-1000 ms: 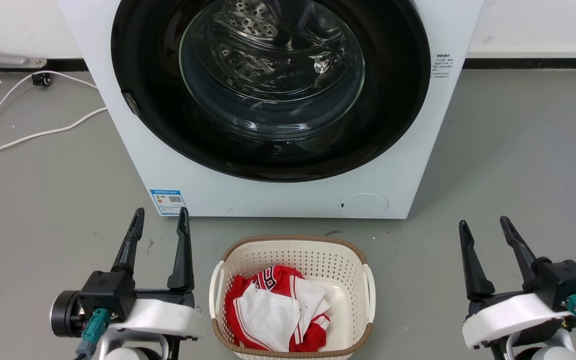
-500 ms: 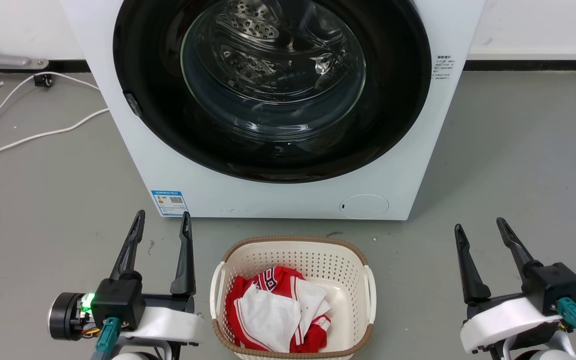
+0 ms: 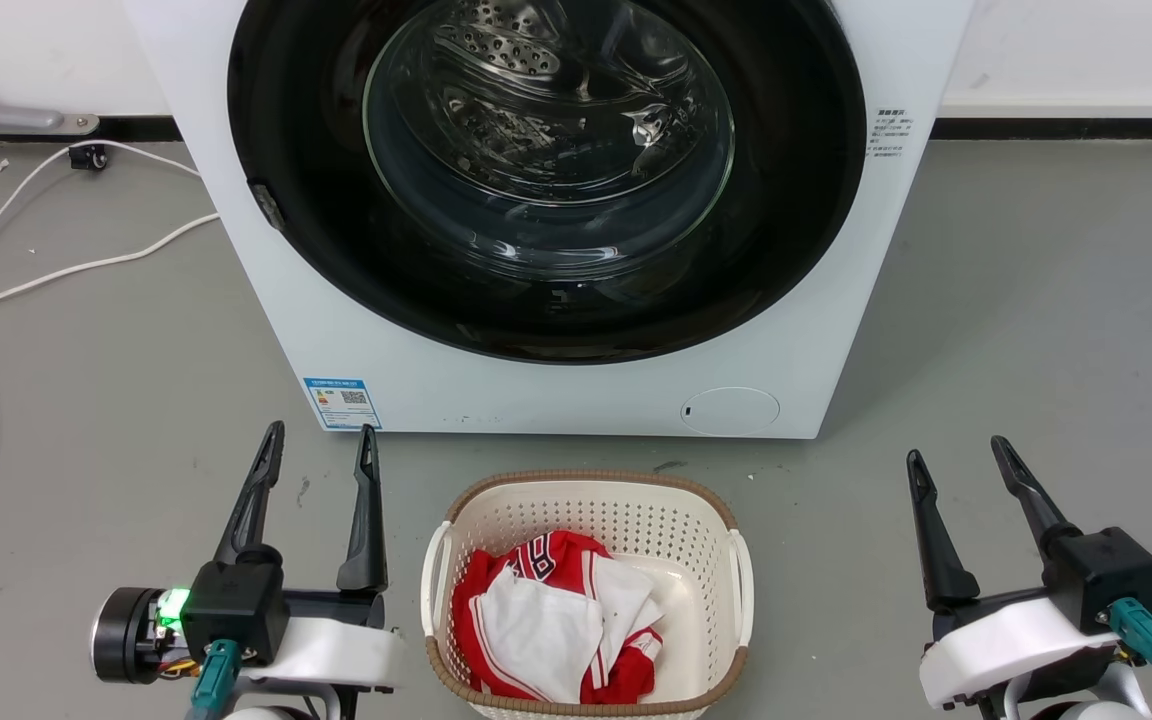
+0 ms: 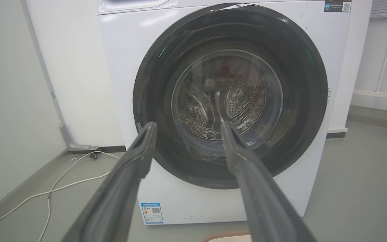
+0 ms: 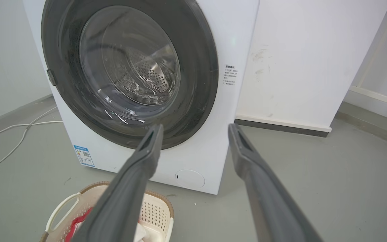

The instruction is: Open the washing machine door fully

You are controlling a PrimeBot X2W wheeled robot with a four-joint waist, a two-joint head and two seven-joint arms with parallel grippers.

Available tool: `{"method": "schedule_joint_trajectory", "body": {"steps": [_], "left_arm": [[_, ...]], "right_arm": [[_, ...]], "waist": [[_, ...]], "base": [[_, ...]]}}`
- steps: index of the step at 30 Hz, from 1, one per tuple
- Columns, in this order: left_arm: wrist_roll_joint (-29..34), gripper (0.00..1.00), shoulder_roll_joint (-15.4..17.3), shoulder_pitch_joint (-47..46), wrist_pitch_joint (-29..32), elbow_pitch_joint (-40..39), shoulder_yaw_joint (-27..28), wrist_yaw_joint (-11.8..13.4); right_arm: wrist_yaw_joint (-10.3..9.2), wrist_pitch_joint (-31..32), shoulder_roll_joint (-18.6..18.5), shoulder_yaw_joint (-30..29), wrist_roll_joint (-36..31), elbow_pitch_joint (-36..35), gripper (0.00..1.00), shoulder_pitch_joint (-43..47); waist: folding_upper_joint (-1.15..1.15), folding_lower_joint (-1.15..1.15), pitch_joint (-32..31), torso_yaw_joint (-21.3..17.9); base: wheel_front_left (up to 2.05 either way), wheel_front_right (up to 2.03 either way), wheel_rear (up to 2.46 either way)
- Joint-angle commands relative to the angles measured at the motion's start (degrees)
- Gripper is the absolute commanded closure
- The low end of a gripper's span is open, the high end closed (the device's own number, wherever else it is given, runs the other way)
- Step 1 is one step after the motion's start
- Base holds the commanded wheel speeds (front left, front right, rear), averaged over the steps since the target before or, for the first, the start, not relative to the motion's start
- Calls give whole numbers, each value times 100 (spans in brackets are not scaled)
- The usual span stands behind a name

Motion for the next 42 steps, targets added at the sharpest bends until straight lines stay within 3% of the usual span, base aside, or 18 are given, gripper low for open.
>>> {"method": "schedule_joint_trajectory", "body": {"steps": [1,20,21,22,23,24,29,33,36,37,42], "left_arm": [[-34,0,-21,74,-15,21,38,-29],[16,0,-117,73,-15,74,139,-170],[17,0,-118,73,-15,75,143,-178],[19,0,-119,72,-15,77,148,-185],[20,0,-122,71,-15,82,154,-176],[13,0,-126,70,-15,84,159,-178],[15,0,-142,70,-15,89,182,-192],[7,0,-150,55,-15,93,198,-207],[-10,0,-157,34,-15,99,212,-210],[-10,0,-157,34,-15,99,212,-210],[-31,0,-170,-16,-15,109,222,-196]], "right_arm": [[-3,7,17,-5,62,-4,0,56],[-4,-22,17,-11,164,48,0,-3],[-4,-25,17,-6,196,54,24,-7],[-3,-27,17,4,225,60,63,-13],[-4,-32,17,7,235,65,86,-17],[-3,-36,17,14,248,69,100,-21],[-4,-56,17,46,355,81,100,-34],[-3,-147,17,51,900,105,100,-70],[-3,-241,16,93,2411,251,100,-145],[-3,-241,16,93,2411,251,100,-145],[-3,-497,15,153,4772,484,100,-398]], "waist": [[0,0,3,-2],[0,0,29,-11],[0,0,30,-12],[0,0,32,-13],[0,0,33,-14],[0,0,33,-15],[0,0,42,-29],[0,0,54,-43],[0,0,69,-53],[0,0,69,-53],[0,0,104,-57]], "base": [[0,0,0],[0,0,0],[0,0,0],[0,0,0],[0,0,0],[0,0,0],[0,0,0],[0,0,0],[0,0,0],[0,0,0],[0,0,0]]}}
